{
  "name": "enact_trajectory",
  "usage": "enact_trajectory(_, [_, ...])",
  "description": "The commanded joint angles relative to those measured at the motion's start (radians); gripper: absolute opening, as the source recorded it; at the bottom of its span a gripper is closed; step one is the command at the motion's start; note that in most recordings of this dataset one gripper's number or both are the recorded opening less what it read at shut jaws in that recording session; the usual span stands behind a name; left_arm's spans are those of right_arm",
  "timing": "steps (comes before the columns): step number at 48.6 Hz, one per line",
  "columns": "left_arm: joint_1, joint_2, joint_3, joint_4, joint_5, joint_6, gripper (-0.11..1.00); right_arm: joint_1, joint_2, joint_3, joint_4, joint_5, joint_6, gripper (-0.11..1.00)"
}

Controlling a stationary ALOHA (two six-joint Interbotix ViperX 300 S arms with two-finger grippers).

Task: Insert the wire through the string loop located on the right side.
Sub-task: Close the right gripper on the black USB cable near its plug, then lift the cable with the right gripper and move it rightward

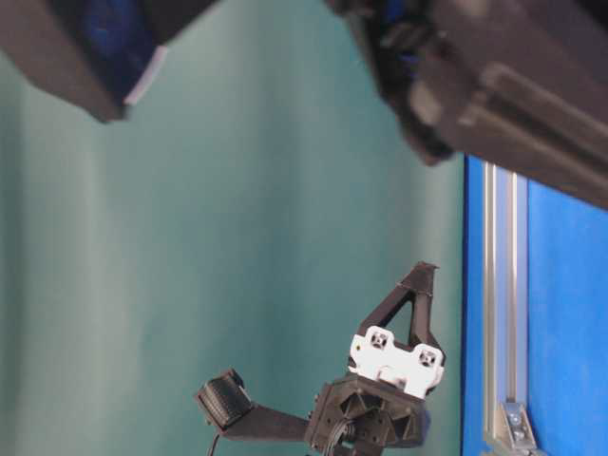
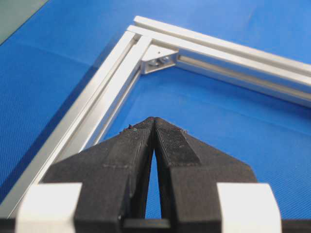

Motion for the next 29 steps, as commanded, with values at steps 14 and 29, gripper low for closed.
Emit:
enact_trajectory(14, [0.003,-0.034,-0.006,0.003,-0.005,0.002,0.0,0.0,-0.046,-0.026,-0.002,0.026,-0.015,-0.03])
enact_trajectory(29, [0.003,-0.04,-0.006,0.003,-0.005,0.0,0.0,0.0,-0.046,-0.026,-0.002,0.026,-0.015,-0.03])
